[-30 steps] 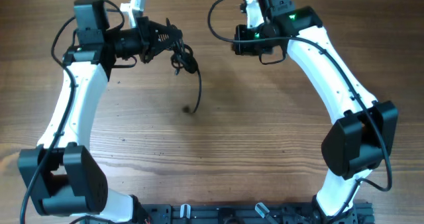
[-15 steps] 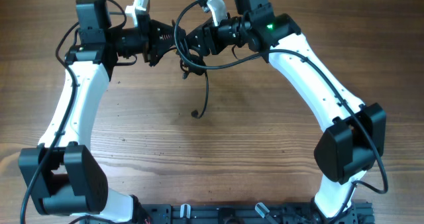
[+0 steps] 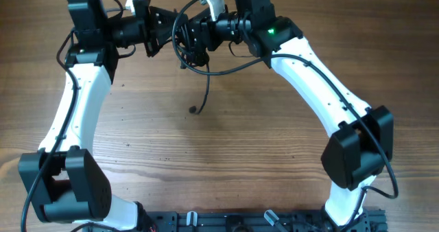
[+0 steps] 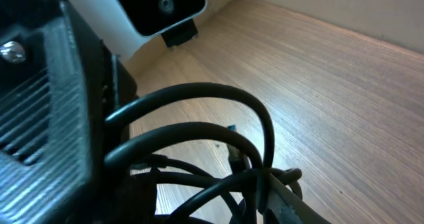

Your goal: Untangle cables

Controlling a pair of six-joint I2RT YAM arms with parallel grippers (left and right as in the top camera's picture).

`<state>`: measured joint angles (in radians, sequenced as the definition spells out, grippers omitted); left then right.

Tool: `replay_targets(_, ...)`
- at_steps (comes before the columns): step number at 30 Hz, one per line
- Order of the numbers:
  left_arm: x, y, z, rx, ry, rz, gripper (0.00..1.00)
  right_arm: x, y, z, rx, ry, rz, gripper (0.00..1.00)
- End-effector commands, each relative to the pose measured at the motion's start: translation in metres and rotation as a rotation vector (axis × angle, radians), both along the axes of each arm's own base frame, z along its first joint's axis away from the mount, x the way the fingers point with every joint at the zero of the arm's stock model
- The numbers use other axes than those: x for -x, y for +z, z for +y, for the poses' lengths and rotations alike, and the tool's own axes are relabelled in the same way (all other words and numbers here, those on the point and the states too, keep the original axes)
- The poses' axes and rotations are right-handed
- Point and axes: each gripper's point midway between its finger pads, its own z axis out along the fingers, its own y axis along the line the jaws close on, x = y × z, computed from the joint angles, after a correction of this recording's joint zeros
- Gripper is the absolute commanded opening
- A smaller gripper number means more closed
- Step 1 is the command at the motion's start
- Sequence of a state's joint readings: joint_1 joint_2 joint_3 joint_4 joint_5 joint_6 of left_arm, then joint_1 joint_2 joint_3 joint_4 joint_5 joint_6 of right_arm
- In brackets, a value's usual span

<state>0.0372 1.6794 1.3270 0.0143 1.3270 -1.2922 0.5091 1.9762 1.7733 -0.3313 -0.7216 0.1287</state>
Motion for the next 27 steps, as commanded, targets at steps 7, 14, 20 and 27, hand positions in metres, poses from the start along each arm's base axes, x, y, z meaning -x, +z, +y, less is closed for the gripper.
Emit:
replay_targets(7,0.016,0.010,-0.015,0.039,-0.105,0.026,0.04,-0.021,-0.029,0.018,-0.017,-0.127,0.111,0.40)
replay_targets(14,0.017,0.011,-0.015,0.040,-0.110,0.023,0.04,-0.031,-0.020,0.019,-0.079,-0.193,0.159,0.35)
replay_targets(20,0.018,0.012,-0.016,0.022,-0.124,-0.073,0.04,-0.036,-0.048,0.005,-0.021,-0.245,0.245,0.04)
replay_targets(27,0.006,-0.024,-0.009,-0.173,-0.051,-0.368,0.04,-0.039,-0.099,-0.070,0.141,-0.392,0.498,0.04)
